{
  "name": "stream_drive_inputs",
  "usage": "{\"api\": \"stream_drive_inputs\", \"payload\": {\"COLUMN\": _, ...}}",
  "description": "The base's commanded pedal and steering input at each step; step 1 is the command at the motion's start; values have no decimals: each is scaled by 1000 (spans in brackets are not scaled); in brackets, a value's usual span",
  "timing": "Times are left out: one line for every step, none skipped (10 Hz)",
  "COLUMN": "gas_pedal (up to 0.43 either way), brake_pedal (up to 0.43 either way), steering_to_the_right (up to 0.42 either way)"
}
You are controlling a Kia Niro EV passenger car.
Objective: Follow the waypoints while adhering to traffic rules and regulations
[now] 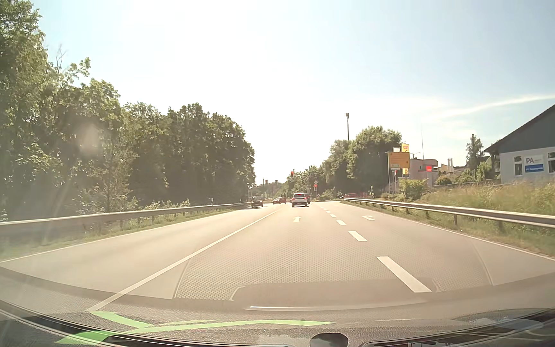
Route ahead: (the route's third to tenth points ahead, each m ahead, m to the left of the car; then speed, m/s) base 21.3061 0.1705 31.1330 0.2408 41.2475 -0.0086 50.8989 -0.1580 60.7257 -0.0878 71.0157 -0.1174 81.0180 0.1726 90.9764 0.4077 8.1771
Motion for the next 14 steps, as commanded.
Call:
{"api": "stream_drive_inputs", "payload": {"gas_pedal": 8, "brake_pedal": 0, "steering_to_the_right": -5}}
{"api": "stream_drive_inputs", "payload": {"gas_pedal": 0, "brake_pedal": 0, "steering_to_the_right": -5}}
{"api": "stream_drive_inputs", "payload": {"gas_pedal": 0, "brake_pedal": 0, "steering_to_the_right": -5}}
{"api": "stream_drive_inputs", "payload": {"gas_pedal": 0, "brake_pedal": 0, "steering_to_the_right": -5}}
{"api": "stream_drive_inputs", "payload": {"gas_pedal": 0, "brake_pedal": 0, "steering_to_the_right": -4}}
{"api": "stream_drive_inputs", "payload": {"gas_pedal": 8, "brake_pedal": 0, "steering_to_the_right": -4}}
{"api": "stream_drive_inputs", "payload": {"gas_pedal": 20, "brake_pedal": 0, "steering_to_the_right": -3}}
{"api": "stream_drive_inputs", "payload": {"gas_pedal": 47, "brake_pedal": 0, "steering_to_the_right": -3}}
{"api": "stream_drive_inputs", "payload": {"gas_pedal": 47, "brake_pedal": 0, "steering_to_the_right": -3}}
{"api": "stream_drive_inputs", "payload": {"gas_pedal": 59, "brake_pedal": 0, "steering_to_the_right": -2}}
{"api": "stream_drive_inputs", "payload": {"gas_pedal": 67, "brake_pedal": 0, "steering_to_the_right": 1}}
{"api": "stream_drive_inputs", "payload": {"gas_pedal": 87, "brake_pedal": 0, "steering_to_the_right": 6}}
{"api": "stream_drive_inputs", "payload": {"gas_pedal": 87, "brake_pedal": 0, "steering_to_the_right": 7}}
{"api": "stream_drive_inputs", "payload": {"gas_pedal": 98, "brake_pedal": 0, "steering_to_the_right": 6}}
